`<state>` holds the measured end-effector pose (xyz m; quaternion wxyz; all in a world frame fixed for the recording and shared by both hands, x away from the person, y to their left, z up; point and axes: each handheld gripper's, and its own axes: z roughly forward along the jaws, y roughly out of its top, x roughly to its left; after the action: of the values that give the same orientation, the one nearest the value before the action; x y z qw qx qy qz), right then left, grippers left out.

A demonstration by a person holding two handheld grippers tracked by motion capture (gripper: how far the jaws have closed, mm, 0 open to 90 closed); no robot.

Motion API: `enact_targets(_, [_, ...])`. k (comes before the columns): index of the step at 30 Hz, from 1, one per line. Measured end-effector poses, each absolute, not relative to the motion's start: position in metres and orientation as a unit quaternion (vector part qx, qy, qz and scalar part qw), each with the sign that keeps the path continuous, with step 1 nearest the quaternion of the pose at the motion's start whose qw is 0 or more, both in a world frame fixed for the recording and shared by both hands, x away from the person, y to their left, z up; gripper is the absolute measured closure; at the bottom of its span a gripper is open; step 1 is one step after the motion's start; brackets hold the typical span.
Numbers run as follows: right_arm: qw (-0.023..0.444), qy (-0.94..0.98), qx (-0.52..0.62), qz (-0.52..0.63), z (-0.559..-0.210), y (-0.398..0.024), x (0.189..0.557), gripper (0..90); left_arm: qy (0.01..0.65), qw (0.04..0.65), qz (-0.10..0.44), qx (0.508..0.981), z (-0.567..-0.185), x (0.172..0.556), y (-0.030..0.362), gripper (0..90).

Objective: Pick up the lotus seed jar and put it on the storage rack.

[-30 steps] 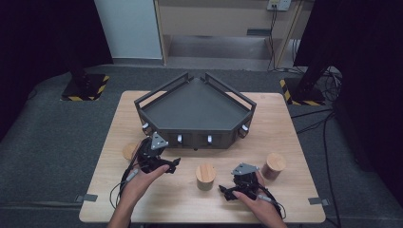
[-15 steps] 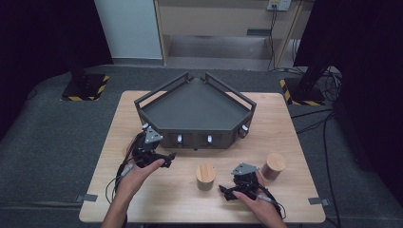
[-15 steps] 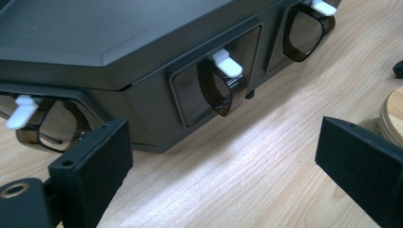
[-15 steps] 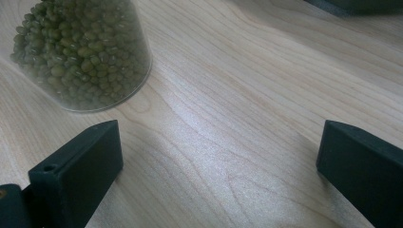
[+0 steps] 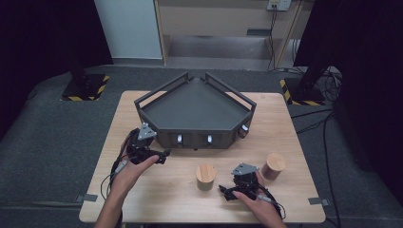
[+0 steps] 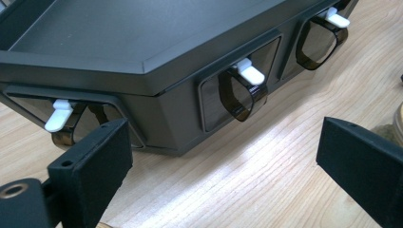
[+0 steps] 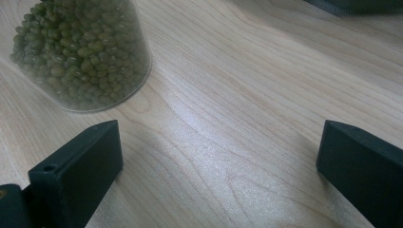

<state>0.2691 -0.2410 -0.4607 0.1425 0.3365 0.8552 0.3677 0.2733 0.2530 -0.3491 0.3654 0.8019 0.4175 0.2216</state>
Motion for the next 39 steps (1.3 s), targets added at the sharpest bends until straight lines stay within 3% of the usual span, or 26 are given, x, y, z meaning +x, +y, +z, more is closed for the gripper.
enact_targets(39, [0.143,0.855,0.337,0.368,-0.461,-0.241,0.269,1.6,0.422,0.357,0.252,0.795,-0.358,0.263,0.295,2.7])
